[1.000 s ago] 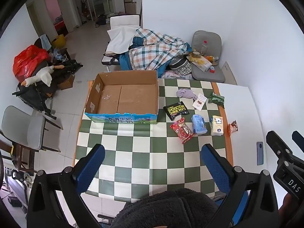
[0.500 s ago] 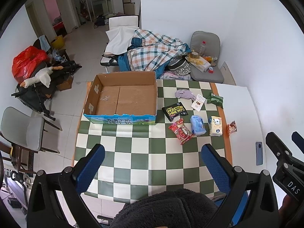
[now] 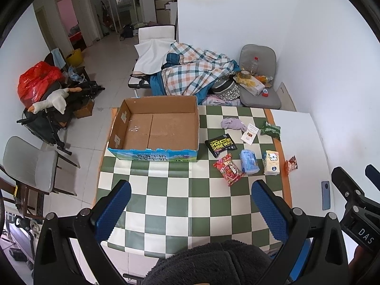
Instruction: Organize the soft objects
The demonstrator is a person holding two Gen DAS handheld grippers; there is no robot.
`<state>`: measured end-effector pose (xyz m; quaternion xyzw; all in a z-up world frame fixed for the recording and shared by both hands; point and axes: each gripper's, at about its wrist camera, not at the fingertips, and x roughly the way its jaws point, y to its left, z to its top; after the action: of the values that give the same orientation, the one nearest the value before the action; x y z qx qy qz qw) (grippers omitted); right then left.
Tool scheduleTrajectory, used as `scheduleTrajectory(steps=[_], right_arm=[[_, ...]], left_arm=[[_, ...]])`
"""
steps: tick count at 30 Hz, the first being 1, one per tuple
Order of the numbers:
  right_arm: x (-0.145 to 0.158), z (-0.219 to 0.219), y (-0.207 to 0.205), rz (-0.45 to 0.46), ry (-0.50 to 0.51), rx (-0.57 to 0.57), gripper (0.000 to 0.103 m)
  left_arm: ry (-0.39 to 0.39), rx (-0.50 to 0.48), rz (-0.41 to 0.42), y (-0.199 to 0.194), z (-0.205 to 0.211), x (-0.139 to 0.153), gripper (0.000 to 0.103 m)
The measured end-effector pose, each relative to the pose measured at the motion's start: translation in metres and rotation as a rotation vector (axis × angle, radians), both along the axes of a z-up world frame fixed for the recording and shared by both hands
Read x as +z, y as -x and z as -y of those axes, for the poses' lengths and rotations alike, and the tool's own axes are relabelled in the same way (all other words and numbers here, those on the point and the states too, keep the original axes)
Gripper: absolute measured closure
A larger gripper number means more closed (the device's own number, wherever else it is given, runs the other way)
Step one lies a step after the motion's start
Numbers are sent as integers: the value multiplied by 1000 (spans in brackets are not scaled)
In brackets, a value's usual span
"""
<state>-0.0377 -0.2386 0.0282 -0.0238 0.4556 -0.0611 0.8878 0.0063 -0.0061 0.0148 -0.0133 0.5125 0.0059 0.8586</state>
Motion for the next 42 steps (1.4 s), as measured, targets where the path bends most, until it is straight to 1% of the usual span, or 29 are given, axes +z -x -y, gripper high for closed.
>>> scheduleTrajectory(steps=[13, 24, 42], right_arm=[[14, -5, -2, 26, 2, 6, 0], [20, -4, 0, 33, 3, 0, 0], [18, 0, 7, 38, 1, 1, 0]], left_arm=[[-8, -4, 40, 7, -5, 5, 0], [-7, -6, 41, 5, -4, 7, 0], [-2, -6, 38, 4, -1, 10, 0]])
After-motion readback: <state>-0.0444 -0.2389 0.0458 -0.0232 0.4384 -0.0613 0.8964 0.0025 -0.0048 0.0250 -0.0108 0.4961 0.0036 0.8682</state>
